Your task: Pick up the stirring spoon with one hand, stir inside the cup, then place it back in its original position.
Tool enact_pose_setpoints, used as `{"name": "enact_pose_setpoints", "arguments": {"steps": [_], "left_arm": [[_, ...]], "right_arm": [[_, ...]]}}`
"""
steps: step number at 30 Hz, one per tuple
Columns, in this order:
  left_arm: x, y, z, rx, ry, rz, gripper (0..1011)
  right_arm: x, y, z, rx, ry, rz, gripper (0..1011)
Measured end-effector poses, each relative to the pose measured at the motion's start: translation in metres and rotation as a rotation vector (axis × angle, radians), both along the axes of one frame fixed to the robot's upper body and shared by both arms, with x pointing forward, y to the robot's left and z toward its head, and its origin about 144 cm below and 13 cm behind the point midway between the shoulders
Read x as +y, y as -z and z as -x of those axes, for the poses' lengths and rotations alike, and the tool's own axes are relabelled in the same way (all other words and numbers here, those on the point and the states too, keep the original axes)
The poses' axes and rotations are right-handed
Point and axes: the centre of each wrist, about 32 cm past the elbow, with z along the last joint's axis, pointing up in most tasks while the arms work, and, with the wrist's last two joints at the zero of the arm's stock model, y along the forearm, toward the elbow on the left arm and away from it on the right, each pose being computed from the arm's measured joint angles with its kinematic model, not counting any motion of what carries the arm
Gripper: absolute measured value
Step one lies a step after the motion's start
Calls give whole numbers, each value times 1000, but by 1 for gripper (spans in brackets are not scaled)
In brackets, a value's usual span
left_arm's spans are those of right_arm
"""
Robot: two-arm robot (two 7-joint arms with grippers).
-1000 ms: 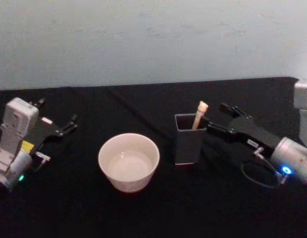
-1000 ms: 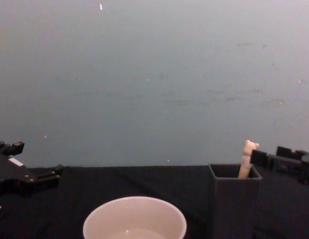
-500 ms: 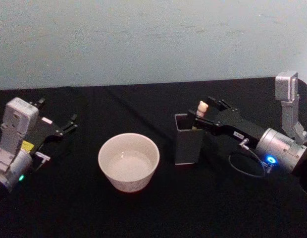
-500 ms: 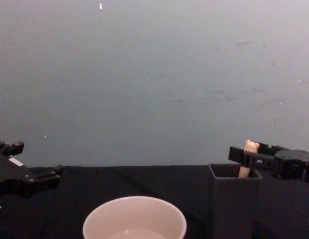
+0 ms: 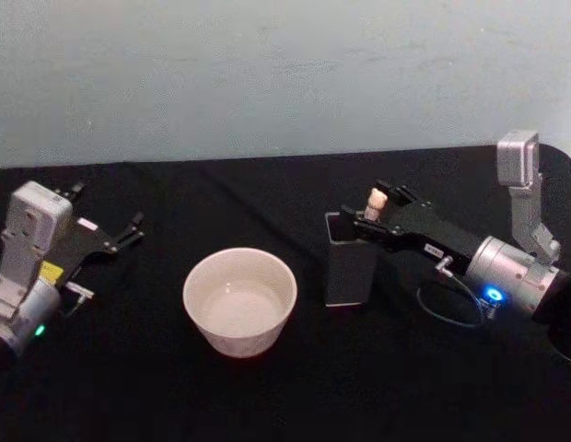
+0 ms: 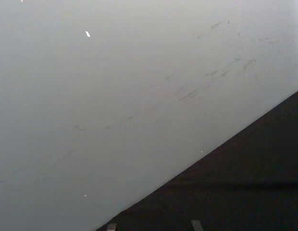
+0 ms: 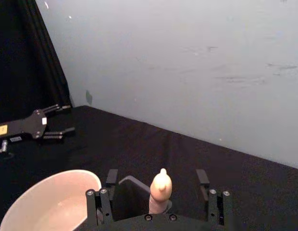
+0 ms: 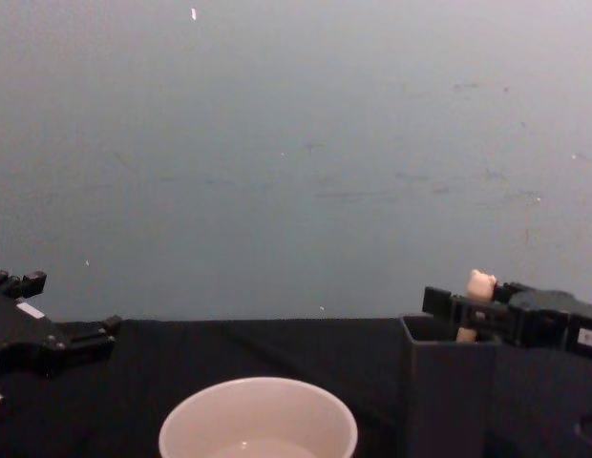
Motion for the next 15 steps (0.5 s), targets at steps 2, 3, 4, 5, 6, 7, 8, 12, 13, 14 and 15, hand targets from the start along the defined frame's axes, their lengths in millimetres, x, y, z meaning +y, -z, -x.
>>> {"name": "enact_pose_setpoints", "arguments": {"steps": [2, 3, 4, 5, 6, 7, 8, 12, 13, 14, 15], "left_arm": [[0, 0, 0, 0, 0, 0, 1001], [0, 0, 0, 0, 0, 0, 1001], [0, 0, 0, 0, 0, 0, 1001], [0, 0, 0, 0, 0, 0, 1001], [0, 0, 0, 0, 0, 0, 1001], [0, 0, 0, 0, 0, 0, 1001], [0, 0, 0, 0, 0, 0, 1001], [0, 0, 0, 0, 0, 0, 1001], [0, 0, 0, 0, 0, 0, 1002], [0, 0, 0, 0, 0, 0, 1001], [0, 0, 0, 0, 0, 0, 1001]], "right_arm": [[0, 0, 0, -1, 1, 8, 1002], [0, 0, 0, -1, 1, 8, 1002], [0, 0, 0, -1, 1, 8, 1002], [0, 0, 0, -1, 1, 8, 1002], [0, 0, 0, -1, 1, 8, 1002], [0, 0, 0, -1, 1, 7, 1002], [0, 0, 0, 0, 1, 7, 1002], [0, 0, 0, 0, 1, 5, 997], [0, 0, 0, 0, 1, 5, 992], [0, 0, 0, 1, 2, 4, 954], [0, 0, 0, 1, 2, 4, 942]]}}
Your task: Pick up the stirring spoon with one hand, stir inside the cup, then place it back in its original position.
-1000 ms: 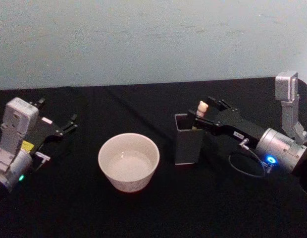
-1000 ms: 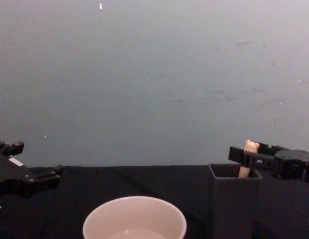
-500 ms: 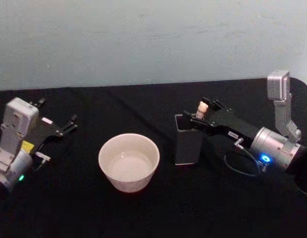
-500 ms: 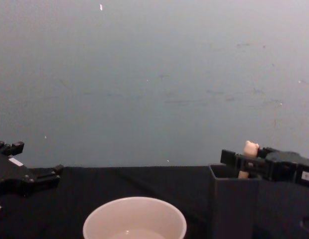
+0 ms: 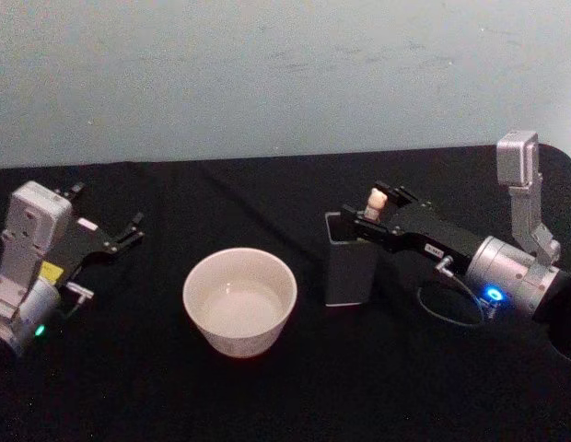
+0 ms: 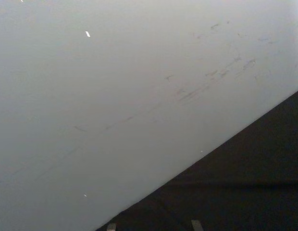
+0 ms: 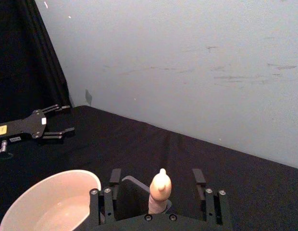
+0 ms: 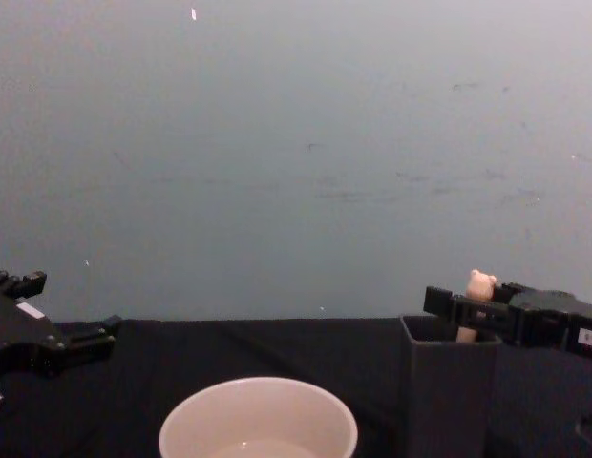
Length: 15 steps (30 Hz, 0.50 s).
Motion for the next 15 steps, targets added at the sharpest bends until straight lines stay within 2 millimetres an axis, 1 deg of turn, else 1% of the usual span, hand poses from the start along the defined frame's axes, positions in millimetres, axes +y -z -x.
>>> {"name": "enact_pose_setpoints", "arguments": {"steps": [5, 6, 10, 11, 13, 14, 15], "left_arm": [[0, 0, 0, 0, 0, 0, 1002], [0, 0, 0, 0, 0, 0, 1001], [0, 0, 0, 0, 0, 0, 1001], [0, 0, 0, 0, 0, 0, 1001], [0, 0, 0, 0, 0, 0, 1001], [0, 0, 0, 0, 0, 0, 1001], [0, 0, 0, 0, 0, 0, 1001]], "right_arm": [[0, 0, 0, 0, 0, -2, 836], [0, 0, 0, 0, 0, -2, 787], [0, 0, 0, 0, 0, -3, 689], [0, 0, 0, 0, 0, -3, 628], [0, 0, 0, 0, 1, -3, 592], [0, 0, 0, 0, 1, -3, 548], [0, 0, 0, 0, 1, -3, 533]]}}
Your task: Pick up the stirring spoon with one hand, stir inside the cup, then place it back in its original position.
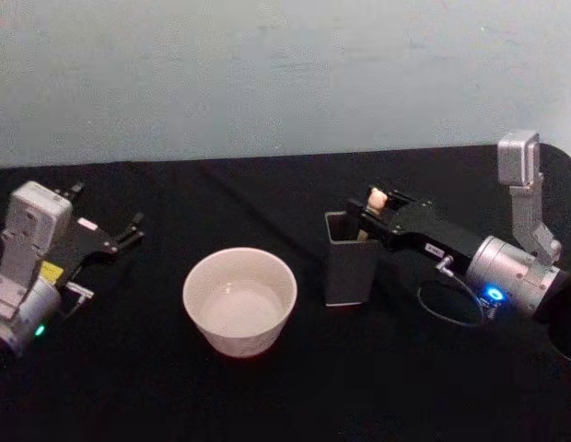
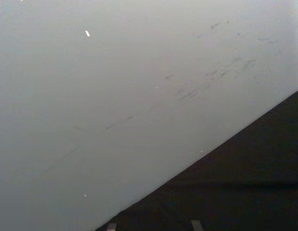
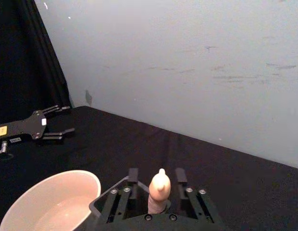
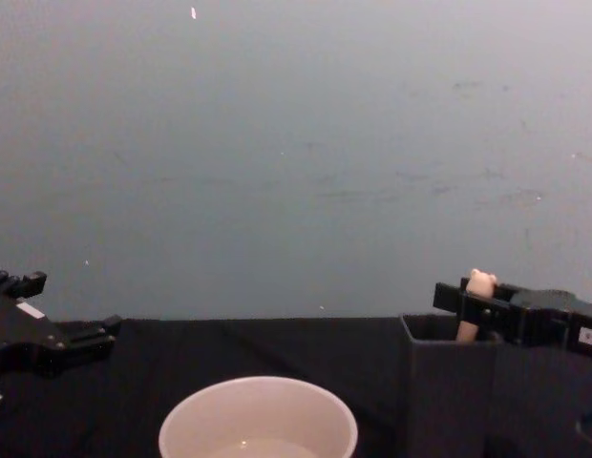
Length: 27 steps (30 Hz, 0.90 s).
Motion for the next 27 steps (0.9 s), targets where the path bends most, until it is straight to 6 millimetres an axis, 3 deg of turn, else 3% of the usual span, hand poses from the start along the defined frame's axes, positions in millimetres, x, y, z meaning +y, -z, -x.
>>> {"name": "enact_pose_setpoints", "arguments": {"steps": [3, 10, 27], "left_arm": [[0, 0, 0, 0, 0, 0, 1001], [0, 0, 0, 0, 0, 0, 1002], [0, 0, 0, 0, 0, 0, 1001]], "right_arm": [[0, 0, 0, 0, 0, 0, 403], [0, 0, 0, 0, 0, -1, 211], [0, -6, -1, -31, -9, 16, 211]]}}
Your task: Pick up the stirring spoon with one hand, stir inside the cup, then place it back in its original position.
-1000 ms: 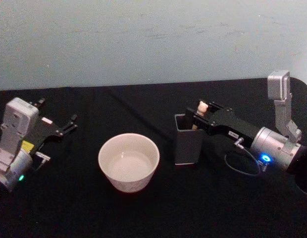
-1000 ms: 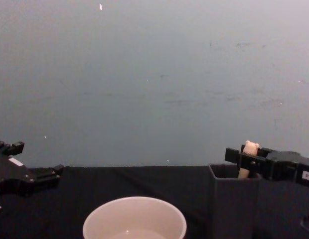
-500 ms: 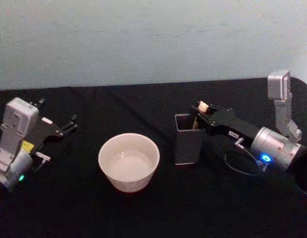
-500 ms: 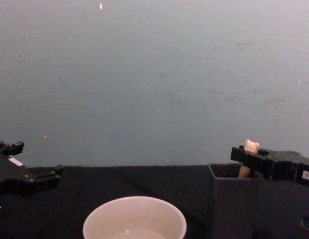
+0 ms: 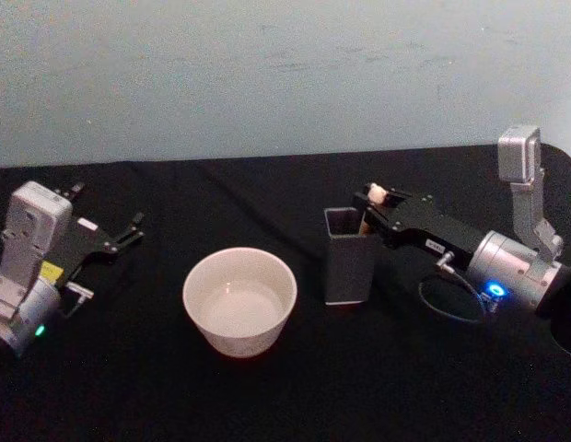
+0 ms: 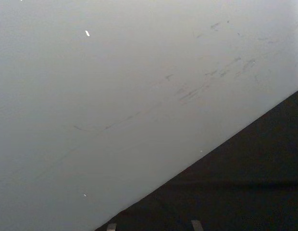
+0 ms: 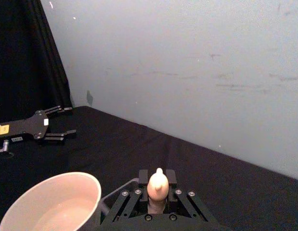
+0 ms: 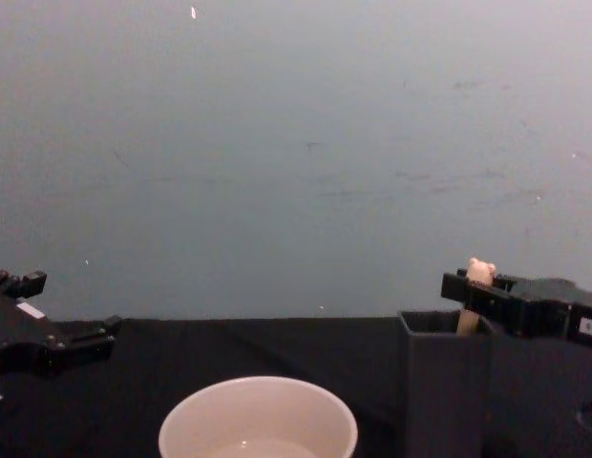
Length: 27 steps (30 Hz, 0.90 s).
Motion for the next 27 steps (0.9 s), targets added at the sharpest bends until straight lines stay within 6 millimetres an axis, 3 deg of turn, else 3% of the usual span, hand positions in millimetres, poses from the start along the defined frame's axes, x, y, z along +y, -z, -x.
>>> {"name": "enact_pose_setpoints", "arguments": {"steps": [27], "left_arm": [[0, 0, 0, 0, 0, 0, 1001]], "right_arm": [[2, -59, 10, -196, -68, -31, 211]]}}
